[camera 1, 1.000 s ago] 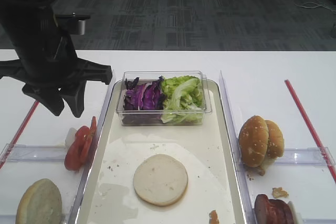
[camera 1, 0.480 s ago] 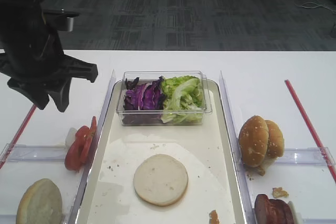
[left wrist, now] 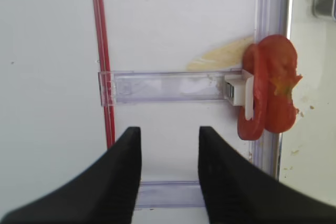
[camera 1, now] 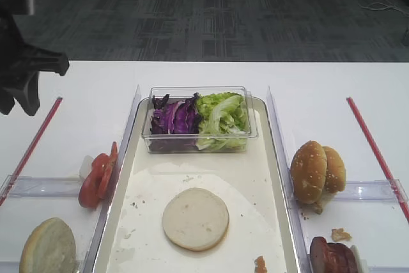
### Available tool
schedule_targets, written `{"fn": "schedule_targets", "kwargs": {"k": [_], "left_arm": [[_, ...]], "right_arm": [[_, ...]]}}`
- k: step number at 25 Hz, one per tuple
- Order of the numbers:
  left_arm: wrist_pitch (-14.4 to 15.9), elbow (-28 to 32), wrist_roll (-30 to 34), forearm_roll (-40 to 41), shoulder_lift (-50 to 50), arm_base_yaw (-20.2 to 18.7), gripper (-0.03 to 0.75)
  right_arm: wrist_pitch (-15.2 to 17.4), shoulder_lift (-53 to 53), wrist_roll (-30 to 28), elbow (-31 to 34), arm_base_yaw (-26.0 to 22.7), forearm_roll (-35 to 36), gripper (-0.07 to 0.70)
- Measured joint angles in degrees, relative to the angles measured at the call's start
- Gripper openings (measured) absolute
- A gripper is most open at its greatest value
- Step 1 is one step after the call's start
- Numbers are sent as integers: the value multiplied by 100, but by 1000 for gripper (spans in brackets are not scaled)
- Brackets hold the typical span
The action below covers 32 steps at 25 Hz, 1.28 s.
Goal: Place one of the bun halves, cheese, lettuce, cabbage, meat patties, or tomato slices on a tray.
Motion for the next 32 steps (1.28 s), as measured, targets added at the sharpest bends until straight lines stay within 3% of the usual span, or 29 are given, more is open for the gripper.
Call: {"fn": "schedule_targets", "kwargs": {"k": [5,15,21,32], "left_arm": [[24,237,206,-67,-154,289,254],[36,330,400,-199,-296,298,254],[44,437,427,-220,-889,298,254],[82,1821,445,-230,-2666,298,244]], "right_arm": [[0,0,0,0,0,0,231],[0,0,0,0,0,0,231],[0,0,0,0,0,0,231],[0,0,0,0,0,0,231]]}}
